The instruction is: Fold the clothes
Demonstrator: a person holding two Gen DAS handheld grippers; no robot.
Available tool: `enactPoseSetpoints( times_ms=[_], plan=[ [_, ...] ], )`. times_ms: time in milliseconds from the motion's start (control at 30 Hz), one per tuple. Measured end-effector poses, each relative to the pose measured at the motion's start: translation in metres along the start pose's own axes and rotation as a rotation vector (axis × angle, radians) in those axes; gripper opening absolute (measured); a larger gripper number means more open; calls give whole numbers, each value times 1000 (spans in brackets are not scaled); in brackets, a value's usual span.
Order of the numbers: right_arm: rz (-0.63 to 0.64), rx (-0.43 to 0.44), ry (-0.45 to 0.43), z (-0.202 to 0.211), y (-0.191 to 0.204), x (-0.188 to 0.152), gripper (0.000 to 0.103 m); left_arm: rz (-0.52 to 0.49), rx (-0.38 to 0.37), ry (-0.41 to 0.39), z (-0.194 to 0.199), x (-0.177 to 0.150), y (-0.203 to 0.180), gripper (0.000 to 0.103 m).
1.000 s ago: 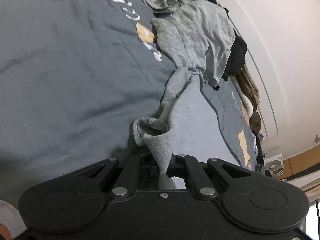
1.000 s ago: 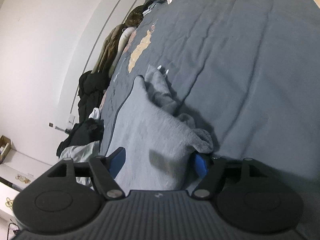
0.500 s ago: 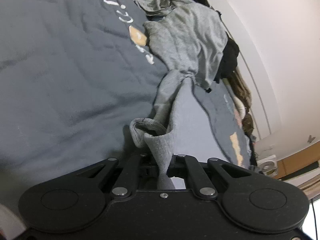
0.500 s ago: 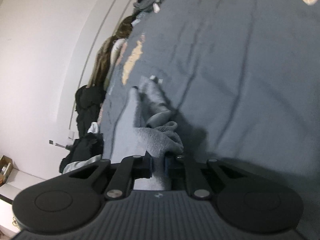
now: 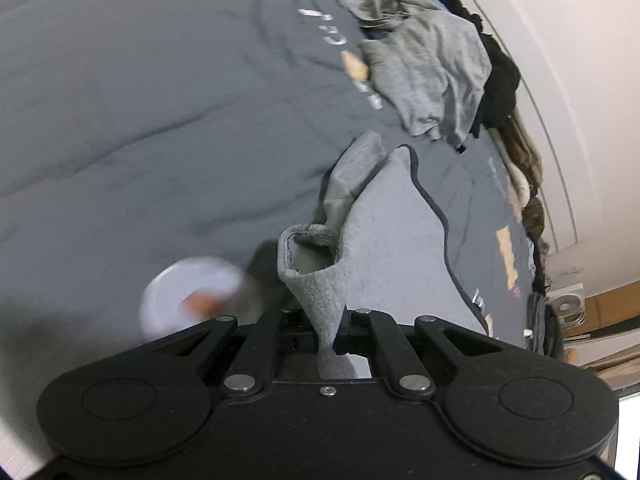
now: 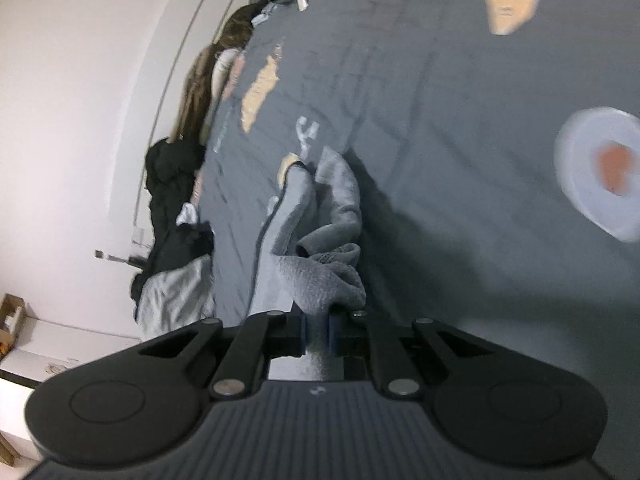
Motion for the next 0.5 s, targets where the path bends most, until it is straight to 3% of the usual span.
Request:
enactPoseSetpoints(
  times_ms=[200, 333, 400, 433, 467, 500],
  plan=[
    [-21, -38, 24, 61, -29, -37, 9, -9, 49, 17, 45, -20, 32, 5],
    [91, -104, 43, 74, -44, -51, 10, -37, 102, 45, 50, -35, 50, 6],
    [181, -155, 56, 73, -52, -56, 12, -69, 166, 57, 50, -43, 57, 15],
    [219, -181, 61, 74, -57, -59, 15, -80, 207, 46, 54, -44, 61, 27],
    [233, -213, 63, 77, -61, -58, 18, -91, 248, 36, 57, -46, 65, 31],
    [246, -242, 57, 81, -65, -57, 29, -98, 282, 21, 62, -46, 69, 31]
  ],
)
Point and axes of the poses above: each gripper's, at about its wrist camera, not at the fingertips, and z roughly against the way its jaws point, y to its left, x to its top, the point moved 7 cm from there along -z, roughly the way its jaws point, and after that the axes turned 7 degrees about -y, right-handed, at the moved point
